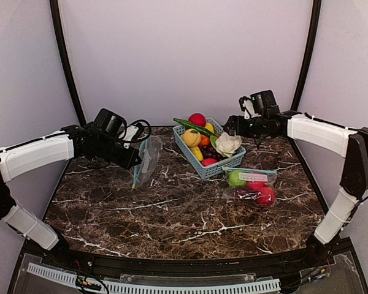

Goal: Place the food in the zip-top bag and seal the zipper
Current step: Adjust the fake vegetable in the bin, then pick up the fake fruit from the bin.

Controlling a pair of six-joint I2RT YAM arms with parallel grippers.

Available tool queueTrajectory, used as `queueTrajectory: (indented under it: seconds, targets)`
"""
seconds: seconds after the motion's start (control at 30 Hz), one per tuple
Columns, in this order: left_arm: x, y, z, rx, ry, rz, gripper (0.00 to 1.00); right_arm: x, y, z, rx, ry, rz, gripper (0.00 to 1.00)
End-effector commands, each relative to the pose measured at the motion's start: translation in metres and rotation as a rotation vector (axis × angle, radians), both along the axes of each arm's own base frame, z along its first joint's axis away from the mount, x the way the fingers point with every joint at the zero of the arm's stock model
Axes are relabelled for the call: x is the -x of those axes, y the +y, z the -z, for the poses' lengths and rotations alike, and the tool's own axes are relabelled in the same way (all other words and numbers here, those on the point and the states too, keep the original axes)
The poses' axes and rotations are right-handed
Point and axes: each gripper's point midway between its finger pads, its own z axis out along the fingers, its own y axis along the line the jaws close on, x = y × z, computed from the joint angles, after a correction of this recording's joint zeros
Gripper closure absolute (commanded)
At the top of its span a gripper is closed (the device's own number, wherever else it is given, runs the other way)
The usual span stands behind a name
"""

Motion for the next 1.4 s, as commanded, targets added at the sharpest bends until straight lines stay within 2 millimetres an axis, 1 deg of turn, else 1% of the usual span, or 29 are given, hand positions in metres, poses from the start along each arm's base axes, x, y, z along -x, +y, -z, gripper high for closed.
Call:
queueTrajectory:
  seconds: [0.0, 0.07, 0.17, 0.33, 0.43, 0.67, 0.7, 0.8, 0.9, 0.97, 1.07, 1.2, 1.3, 1.37]
  targets:
    - [0.006, 0.005, 0.011, -0.025, 0.04, 0.004, 0.99, 0.023, 0.058, 0.038, 0.063, 0.09, -0.222, 0.2]
    - [0.006, 0.005, 0.011, -0.027, 0.039, 0.004, 0.99, 0.027, 0.072, 0.053, 0.103, 0.117, -0.261, 0.22]
    - [0.006, 0.005, 0.013, -0.03, 0.043, 0.003, 0.99, 0.028, 0.081, 0.066, 0.13, 0.16, -0.288, 0.27]
    - [0.006, 0.005, 0.013, -0.028, 0.044, 0.0, 0.99, 0.031, 0.086, 0.084, 0.146, 0.229, -0.322, 0.27]
    - [0.006, 0.004, 0.013, -0.024, 0.05, 0.003, 0.99, 0.028, 0.085, 0.099, 0.195, 0.271, -0.319, 0.28]
    - [0.007, 0.003, 0.014, -0.022, 0.054, 0.006, 0.99, 0.018, 0.092, 0.116, 0.294, 0.323, -0.373, 0.3]
    - [0.007, 0.003, 0.014, -0.021, 0.054, 0.006, 0.99, 0.02, 0.091, 0.123, 0.315, 0.347, -0.382, 0.3]
    - [0.007, 0.003, 0.014, -0.021, 0.055, 0.007, 0.99, 0.02, 0.09, 0.131, 0.353, 0.376, -0.398, 0.3]
    - [0.007, 0.003, 0.015, -0.019, 0.058, 0.008, 0.99, 0.027, 0.094, 0.137, 0.368, 0.402, -0.434, 0.3]
    - [0.007, 0.002, 0.015, -0.019, 0.059, 0.009, 0.99, 0.032, 0.092, 0.142, 0.389, 0.42, -0.443, 0.3]
    - [0.008, 0.002, 0.015, -0.017, 0.061, 0.01, 0.99, 0.043, 0.085, 0.148, 0.41, 0.45, -0.446, 0.3]
    - [0.008, 0.002, 0.014, -0.015, 0.06, 0.01, 0.99, 0.065, 0.071, 0.157, 0.428, 0.502, -0.451, 0.34]
    - [0.008, 0.001, 0.014, -0.013, 0.06, 0.011, 0.99, 0.076, 0.064, 0.153, 0.425, 0.513, -0.449, 0.35]
    - [0.008, 0.001, 0.014, -0.008, 0.063, 0.012, 0.99, 0.078, 0.064, 0.152, 0.412, 0.511, -0.451, 0.34]
